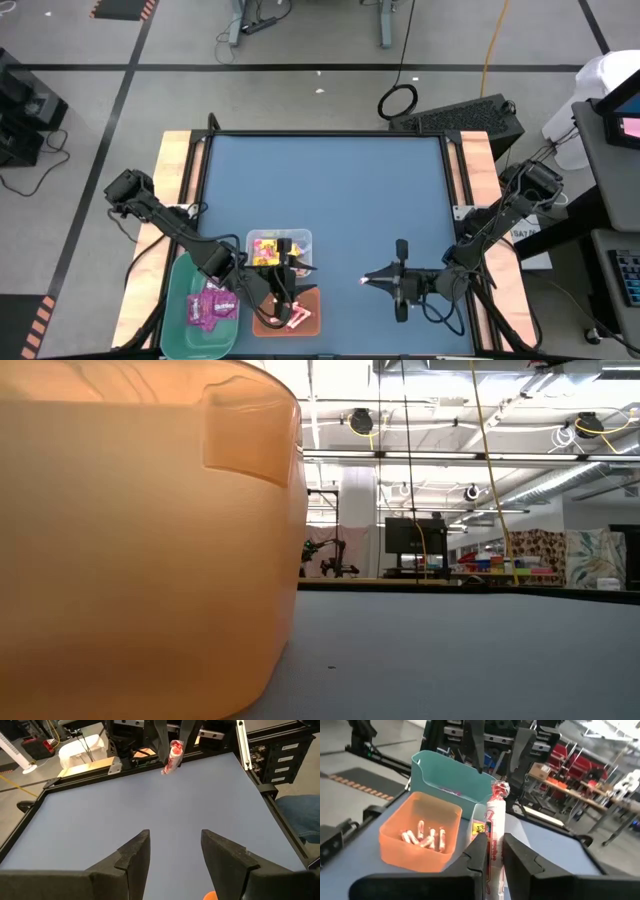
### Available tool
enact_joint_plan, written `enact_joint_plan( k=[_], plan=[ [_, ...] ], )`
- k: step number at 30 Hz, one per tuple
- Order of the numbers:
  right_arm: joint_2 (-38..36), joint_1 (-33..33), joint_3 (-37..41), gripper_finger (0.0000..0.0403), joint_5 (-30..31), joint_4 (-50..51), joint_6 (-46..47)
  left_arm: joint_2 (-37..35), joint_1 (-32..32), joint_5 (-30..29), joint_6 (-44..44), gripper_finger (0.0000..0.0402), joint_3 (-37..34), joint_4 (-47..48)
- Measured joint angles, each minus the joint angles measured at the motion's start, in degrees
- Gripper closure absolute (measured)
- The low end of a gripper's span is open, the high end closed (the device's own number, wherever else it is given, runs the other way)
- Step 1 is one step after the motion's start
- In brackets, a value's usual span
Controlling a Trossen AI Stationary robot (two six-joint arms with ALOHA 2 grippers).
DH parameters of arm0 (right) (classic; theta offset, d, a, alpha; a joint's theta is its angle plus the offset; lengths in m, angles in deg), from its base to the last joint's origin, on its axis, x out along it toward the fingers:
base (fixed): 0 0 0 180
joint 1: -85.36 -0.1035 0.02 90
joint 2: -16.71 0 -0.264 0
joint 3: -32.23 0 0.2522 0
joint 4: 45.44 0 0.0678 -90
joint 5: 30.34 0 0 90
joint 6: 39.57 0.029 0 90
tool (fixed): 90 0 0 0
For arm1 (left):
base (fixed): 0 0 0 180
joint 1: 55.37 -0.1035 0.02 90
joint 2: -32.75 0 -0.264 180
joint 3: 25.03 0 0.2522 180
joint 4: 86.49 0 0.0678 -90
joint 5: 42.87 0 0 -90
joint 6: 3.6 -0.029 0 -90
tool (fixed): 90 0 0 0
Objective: Sort candy
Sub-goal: Put the red candy into the orange bin
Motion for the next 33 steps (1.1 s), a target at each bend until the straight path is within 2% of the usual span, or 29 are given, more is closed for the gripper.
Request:
enact_joint_plan(
  k=[11,28,33],
  plan=[
    [0.0,0.0,0.0,0.0364,0.0,0.6,4.7,0.0,0.0,0.0,0.0,0.0219,0.0,0.0],
    [0.0,0.0,0.0,0.0364,-0.1,7.1,19.8,0.0,0.0,0.0,0.0,0.0219,0.0,0.0],
    [0.0,0.0,0.0,0.0364,-0.1,7.1,21.4,0.0,0.0,0.0,0.0,0.0219,0.0,0.0]
  ],
)
